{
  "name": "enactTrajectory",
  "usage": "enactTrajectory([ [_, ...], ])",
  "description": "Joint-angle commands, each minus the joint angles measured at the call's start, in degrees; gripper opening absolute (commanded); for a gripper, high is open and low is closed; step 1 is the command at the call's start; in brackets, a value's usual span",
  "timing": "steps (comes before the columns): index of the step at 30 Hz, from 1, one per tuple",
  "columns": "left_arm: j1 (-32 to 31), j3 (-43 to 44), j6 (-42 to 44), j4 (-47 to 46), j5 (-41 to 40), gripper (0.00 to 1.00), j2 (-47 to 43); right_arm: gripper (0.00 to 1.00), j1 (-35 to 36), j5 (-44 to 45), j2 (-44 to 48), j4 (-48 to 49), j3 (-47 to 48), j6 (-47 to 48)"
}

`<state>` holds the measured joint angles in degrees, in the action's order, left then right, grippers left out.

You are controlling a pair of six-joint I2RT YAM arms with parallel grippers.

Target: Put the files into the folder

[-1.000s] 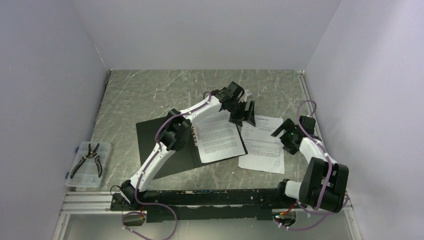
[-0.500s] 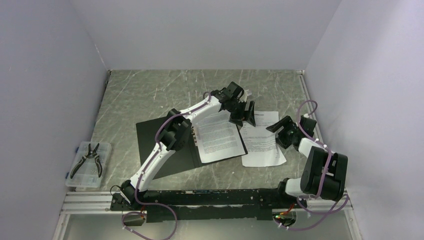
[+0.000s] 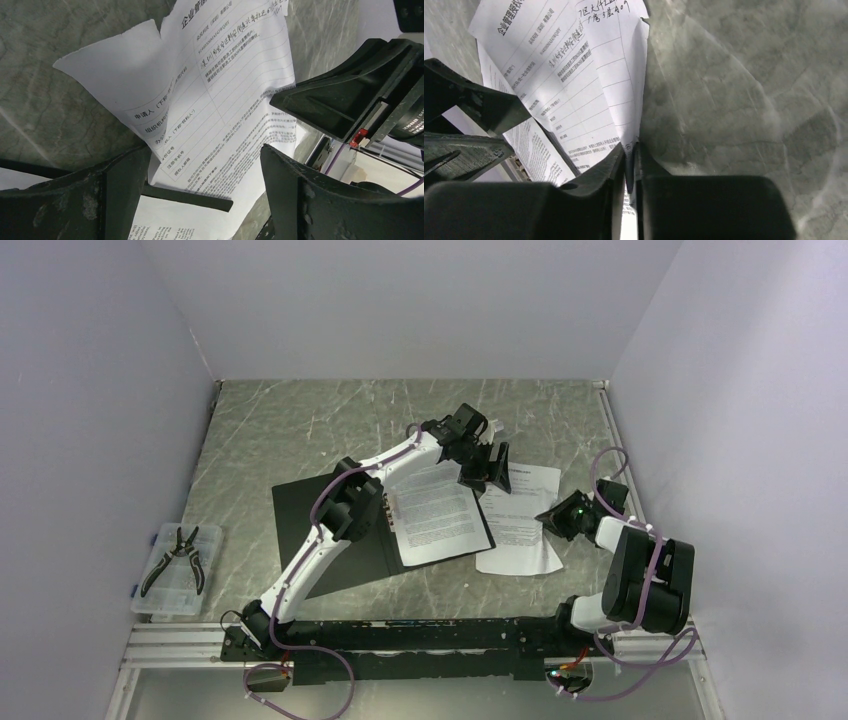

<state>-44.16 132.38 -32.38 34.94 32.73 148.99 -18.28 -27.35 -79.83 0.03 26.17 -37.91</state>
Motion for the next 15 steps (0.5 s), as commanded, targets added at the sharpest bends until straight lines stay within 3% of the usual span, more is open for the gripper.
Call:
enactTrajectory([
  [1,-0.1,-0.8,1.7,2.3,-1.1,0.89,3.5,0.07,0.1,0.9,0.3,-4.5,0.2,1.6],
  [4,0.0,-0.3,1.8,2.2,-0.3,0.89,3.3,0.00,-0.2,1.8,2.0,-6.7,1.4,2.4],
  [15,0.1,-4.3,-0.4,-5.0,6.4,0.90,-1.3,0.00,-0.2,12.5,18.3,-21.5,10.3,5.2],
])
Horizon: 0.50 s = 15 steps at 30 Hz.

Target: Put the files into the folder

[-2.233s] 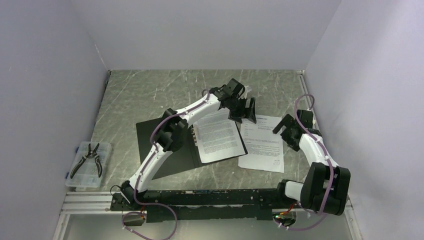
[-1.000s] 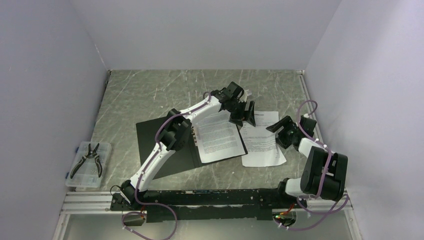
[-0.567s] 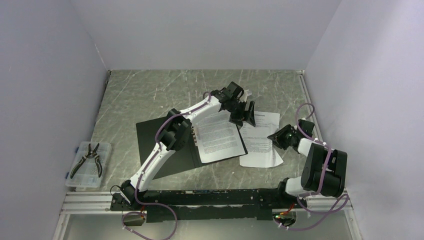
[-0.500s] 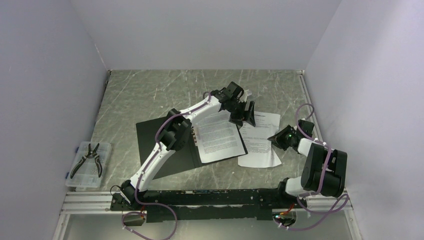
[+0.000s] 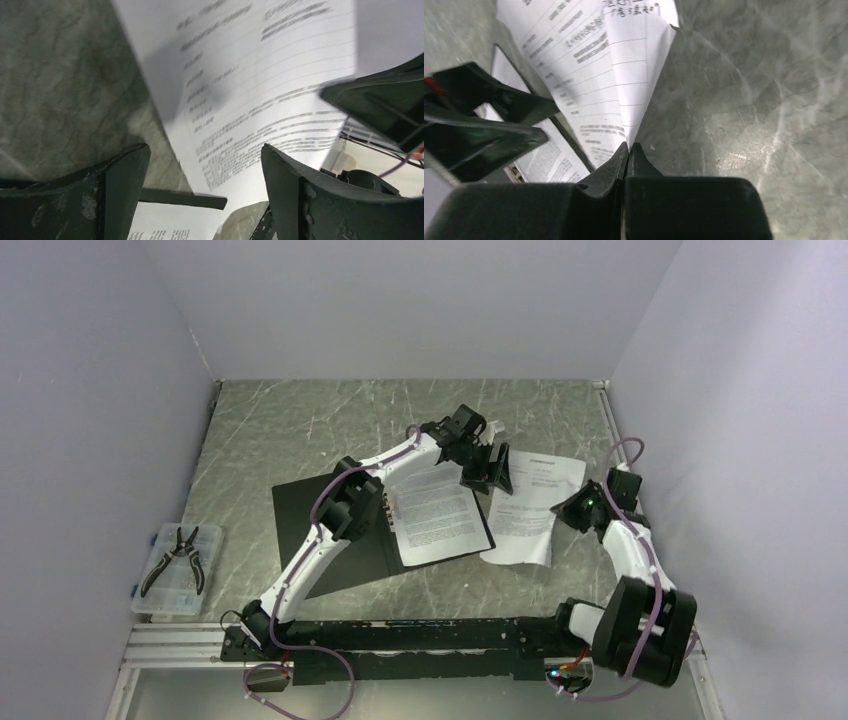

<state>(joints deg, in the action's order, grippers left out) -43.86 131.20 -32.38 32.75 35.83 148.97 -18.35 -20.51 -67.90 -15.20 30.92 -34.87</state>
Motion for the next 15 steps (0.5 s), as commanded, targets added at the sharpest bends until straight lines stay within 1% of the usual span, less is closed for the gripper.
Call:
enactTrajectory([
  [1,-0.2,-3.8,-1.0,-4.0,4.2,0.91,-1.9,0.00,-0.2,6.5,7.8,-7.6,6.8,2.5],
  [5,-0.2,-5.8,-4.0,-8.8,7.9,0.92,-4.2,0.00,0.0,9.2,12.7,-13.0,11.1,3.1],
  [6,-0.2,-6.2,-4.7,-9.9,8.6,0.92,-4.8,0.00,0.1,8.9,13.7,-13.1,11.4,2.5],
  [10,0.0,-8.2,-6.6,-13.5,10.1,0.92,-7.6,0.00,0.1,5.9,16.8,-12.8,11.8,-0.1],
  [13,0.3,-11.0,-8.6,-17.1,11.1,0.93,-10.2,0.00,0.1,3.6,18.4,-14.6,15.5,-0.7],
  [15,0.7,-14.0,-11.2,-21.4,12.6,0.93,-12.4,0.00,0.1,2.1,18.7,-16.4,18.4,-0.5],
])
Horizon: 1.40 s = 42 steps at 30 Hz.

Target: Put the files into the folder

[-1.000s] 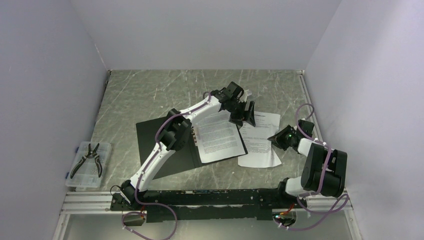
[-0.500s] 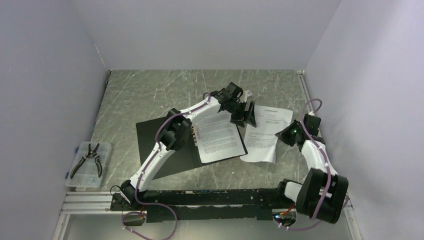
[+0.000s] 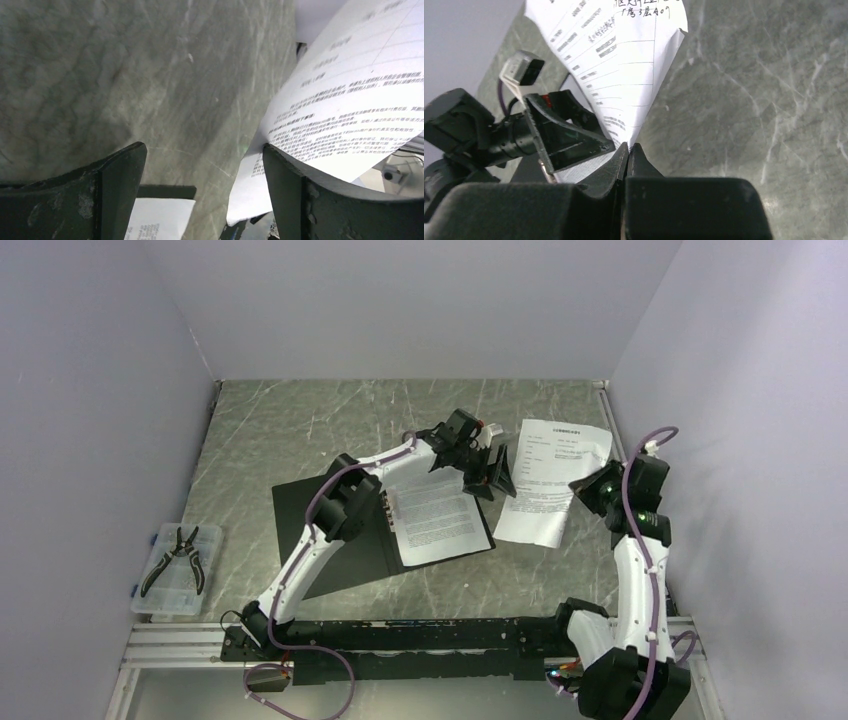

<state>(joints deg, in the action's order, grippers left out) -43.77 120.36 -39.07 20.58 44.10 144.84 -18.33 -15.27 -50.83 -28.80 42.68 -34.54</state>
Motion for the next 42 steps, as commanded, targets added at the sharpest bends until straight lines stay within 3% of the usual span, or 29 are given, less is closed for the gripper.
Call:
enactTrajectory([
  [1,0.9,-5.2,-6.3,-13.3,5.4,0.93,-9.4,0.00,0.1,-3.8,1.7,-3.8,8.1,-0.6],
  [7,2.7,-16.0,-17.5,-32.1,11.2,0.93,-16.6,0.00,0.1,-6.9,2.6,-6.4,11.9,0.2],
  [13,3.9,-21.3,-24.2,-40.6,14.0,0.93,-21.4,0.00,0.1,-11.2,3.1,-6.1,12.2,0.0],
  [18,4.1,-24.3,-25.6,-41.8,14.8,0.91,-25.3,0.00,0.1,-16.0,2.4,-6.4,14.9,0.4],
  [25,4.2,-27.5,-21.4,-35.0,12.6,0.87,-31.5,0.00,0.1,-22.9,1.3,-4.6,16.5,-1.5],
  [35,4.2,-32.2,-23.2,-36.3,12.6,0.49,-37.1,0.00,0.2,-27.3,1.8,-2.3,17.6,-4.7],
  [42,4.2,-34.4,-23.0,-36.0,11.9,0.17,-40.1,0.00,0.3,-28.8,2.2,-1.8,18.0,-5.8],
])
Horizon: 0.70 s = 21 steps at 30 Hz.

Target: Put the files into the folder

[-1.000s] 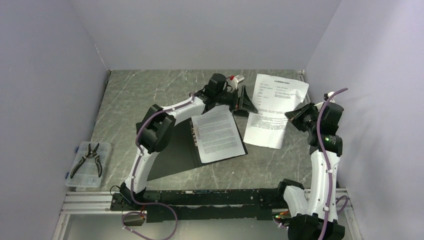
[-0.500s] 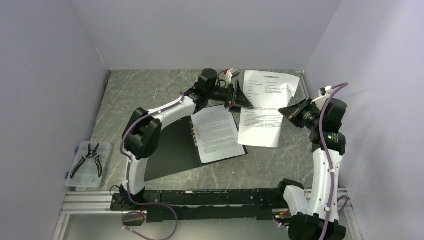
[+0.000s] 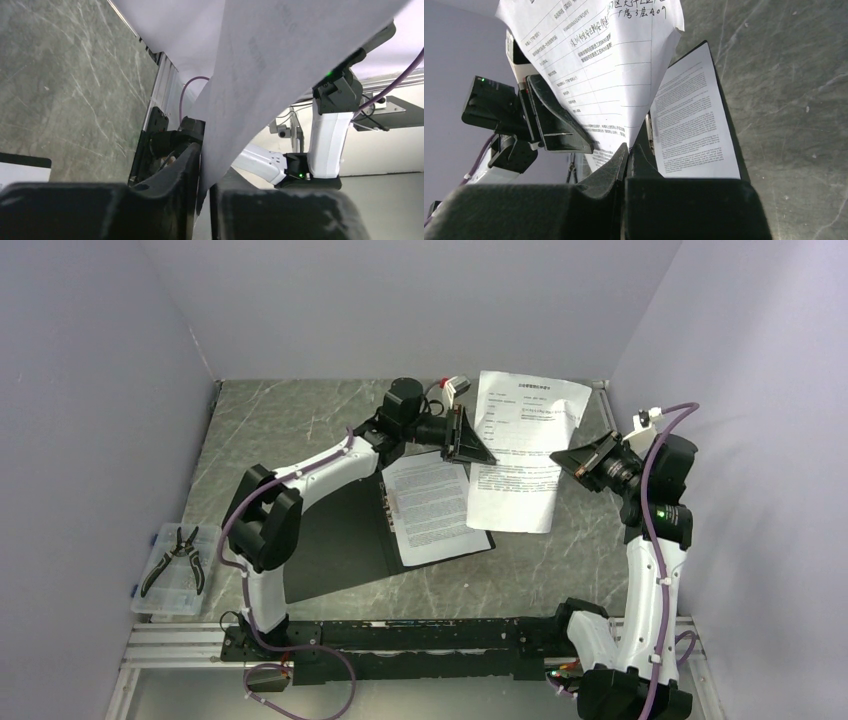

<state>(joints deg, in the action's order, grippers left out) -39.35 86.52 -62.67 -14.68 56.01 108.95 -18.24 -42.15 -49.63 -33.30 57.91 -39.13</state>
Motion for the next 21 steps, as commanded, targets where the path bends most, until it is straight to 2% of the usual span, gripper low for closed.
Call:
enactTrajectory([
  [1,-0.2,-0.9,0.7,-0.5,-0.2,0.13,-4.6,0.00,0.2,-1.9,0.9,2.5,3.0,-1.1],
  [3,-0.2,-1.4,0.7,-0.4,-0.3,0.04,-5.4,0.00,0.2,-2.3,1.0,2.4,3.2,-1.0],
  [6,-0.2,-1.6,1.0,0.2,-0.5,0.03,-6.6,0.01,0.2,-3.0,1.3,2.4,3.2,-0.5],
  [9,-0.2,-1.5,1.8,1.2,-0.4,0.03,-8.2,0.16,0.2,-3.8,2.1,3.2,2.3,-0.1],
  [14,-0.1,-1.3,3.5,3.0,-0.1,0.03,-11.6,0.50,0.2,-6.1,3.4,10.1,-3.0,-1.0],
  [21,0.5,-1.5,6.3,6.8,0.7,0.03,-17.6,0.75,0.5,-13.3,2.3,26.4,-12.1,-7.2],
])
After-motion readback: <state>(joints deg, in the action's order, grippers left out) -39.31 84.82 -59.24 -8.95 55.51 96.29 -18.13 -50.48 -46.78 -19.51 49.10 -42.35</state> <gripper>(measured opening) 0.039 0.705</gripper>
